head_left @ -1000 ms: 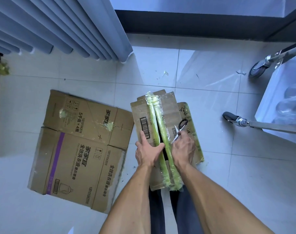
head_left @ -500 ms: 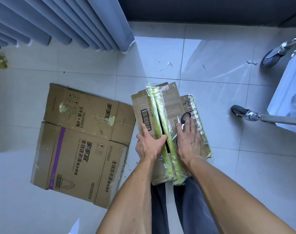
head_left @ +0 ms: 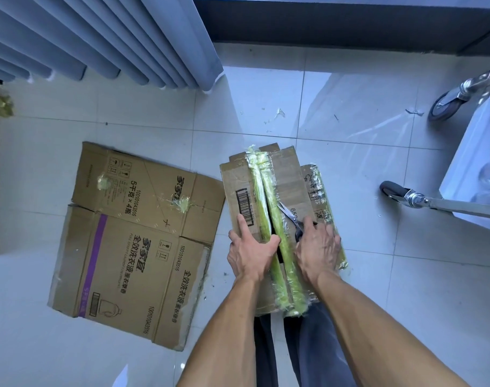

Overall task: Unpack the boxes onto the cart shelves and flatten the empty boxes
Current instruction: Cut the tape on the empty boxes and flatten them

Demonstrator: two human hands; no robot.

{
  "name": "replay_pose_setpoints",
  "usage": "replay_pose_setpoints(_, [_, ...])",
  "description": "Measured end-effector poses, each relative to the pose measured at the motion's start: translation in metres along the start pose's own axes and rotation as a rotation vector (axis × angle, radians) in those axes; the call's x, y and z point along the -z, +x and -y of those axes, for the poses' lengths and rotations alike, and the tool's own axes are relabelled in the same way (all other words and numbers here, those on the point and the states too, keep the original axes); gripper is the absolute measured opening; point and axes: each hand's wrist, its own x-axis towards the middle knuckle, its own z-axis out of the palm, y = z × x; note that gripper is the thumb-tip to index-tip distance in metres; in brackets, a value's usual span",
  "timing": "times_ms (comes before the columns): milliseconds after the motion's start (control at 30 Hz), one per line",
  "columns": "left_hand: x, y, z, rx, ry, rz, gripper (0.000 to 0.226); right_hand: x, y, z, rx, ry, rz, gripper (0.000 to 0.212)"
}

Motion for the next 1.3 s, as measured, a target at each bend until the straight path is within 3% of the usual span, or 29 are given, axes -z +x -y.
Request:
replay_pose_setpoints(100, [-0.002, -0.001, -0.006, 0.000, -0.010, 0.009, 0.107, 0.004, 0.006, 0.003, -0.050, 0.012, 0.006, 0.020])
replay_pose_setpoints(400, [-0.008, -0.006, -0.006, 0.005, 0.003, -0.006, 0.108, 0.010, 0.014, 0.018, -0.103, -0.016, 0.075, 0.019])
replay_pose_setpoints(533, [-0.008, 0.000, -0.006, 0.006, 0.024, -0.011, 0.106, 0.014, 0.015, 0.029, -0.177, 0.262, 0.055, 0.015])
replay_pose_setpoints(700, [-0.006, 0.002, -0.010, 0.004, 0.019, 0.009, 0.106, 0.033, 0.031, 0.052, -0.208, 0.638, 0.039, 0.038])
replay_pose_setpoints(800, [-0.006, -0.002, -0.006, 0.007, 0.009, 0.006, 0.106, 0.041, 0.037, 0.059, -0.201, 0.828, 0.041, 0.029])
replay_pose_setpoints(967, [-0.003, -0.009, 0.001, 0.010, -0.011, 0.008, 0.105, 0.037, 0.033, 0.064, -0.220, 1.141, 0.248, 0.036])
replay_pose_setpoints(1167, [0.002, -0.018, 0.008, -0.007, -0.013, 0.027, 0.106, 0.044, 0.038, 0.068, -0.234, 1.205, 0.160, 0.033])
replay_pose_setpoints(1300, [0.009, -0.015, 0.014, 0.010, -0.039, 0.029, 0.104, 0.047, 0.029, 0.060, -0.251, 1.346, 0.302, 0.031])
